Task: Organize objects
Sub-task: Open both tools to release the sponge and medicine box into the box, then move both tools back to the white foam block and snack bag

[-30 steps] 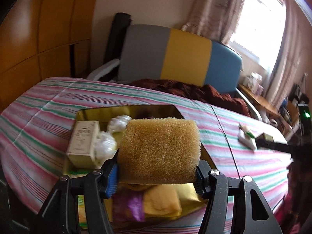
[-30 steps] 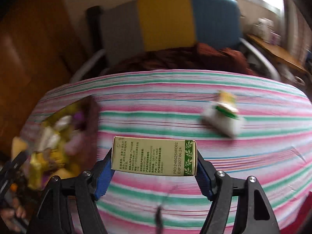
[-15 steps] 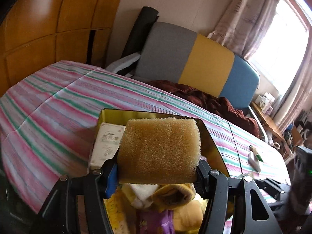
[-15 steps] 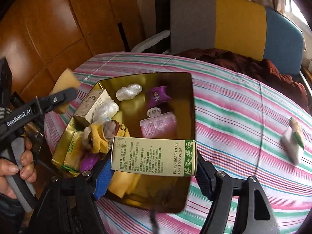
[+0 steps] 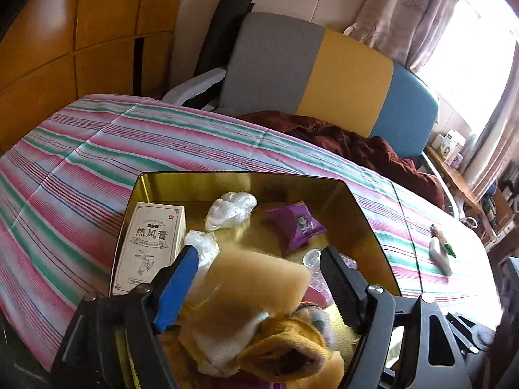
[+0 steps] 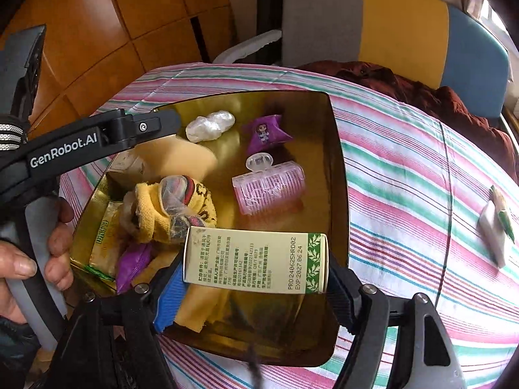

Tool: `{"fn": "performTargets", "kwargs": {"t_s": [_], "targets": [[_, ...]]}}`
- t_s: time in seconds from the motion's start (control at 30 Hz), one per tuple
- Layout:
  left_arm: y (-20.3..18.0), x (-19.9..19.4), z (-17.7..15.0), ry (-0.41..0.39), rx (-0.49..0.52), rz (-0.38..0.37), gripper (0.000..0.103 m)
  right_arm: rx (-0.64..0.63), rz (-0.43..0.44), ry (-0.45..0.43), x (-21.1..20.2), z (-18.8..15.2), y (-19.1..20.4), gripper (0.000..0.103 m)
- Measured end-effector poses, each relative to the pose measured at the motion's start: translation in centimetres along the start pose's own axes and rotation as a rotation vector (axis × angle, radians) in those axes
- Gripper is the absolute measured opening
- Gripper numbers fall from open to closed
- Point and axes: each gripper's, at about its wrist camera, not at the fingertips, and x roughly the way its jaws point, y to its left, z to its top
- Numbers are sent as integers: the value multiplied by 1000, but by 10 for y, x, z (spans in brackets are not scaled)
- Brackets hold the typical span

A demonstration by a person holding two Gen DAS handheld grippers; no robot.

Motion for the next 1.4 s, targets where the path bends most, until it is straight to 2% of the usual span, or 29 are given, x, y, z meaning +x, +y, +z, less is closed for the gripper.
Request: {"fn": "performTargets", "kwargs": {"t_s": [0.1, 0.3, 0.4, 0.57, 1.03, 1.4], "targets": [[2, -8, -4, -17, -5, 6, 78, 3, 0, -5, -2, 0, 2, 84], [13, -31, -17, -56, -23, 42, 78, 1, 2, -20, -8, 2, 4, 84], [13, -44, -21, -91, 6, 89, 78, 9, -5, -34, -13, -2, 5, 84], [9, -62, -26, -137, 45, 119, 80, 21, -43, -84, -29, -8, 11, 84], [-13, -93, -42, -182, 102, 129, 83, 30, -109, -168, -58, -12, 14, 84], [-40, -92, -52, -161, 175, 89, 83, 98, -134, -178, -68, -19, -16, 84]]}}
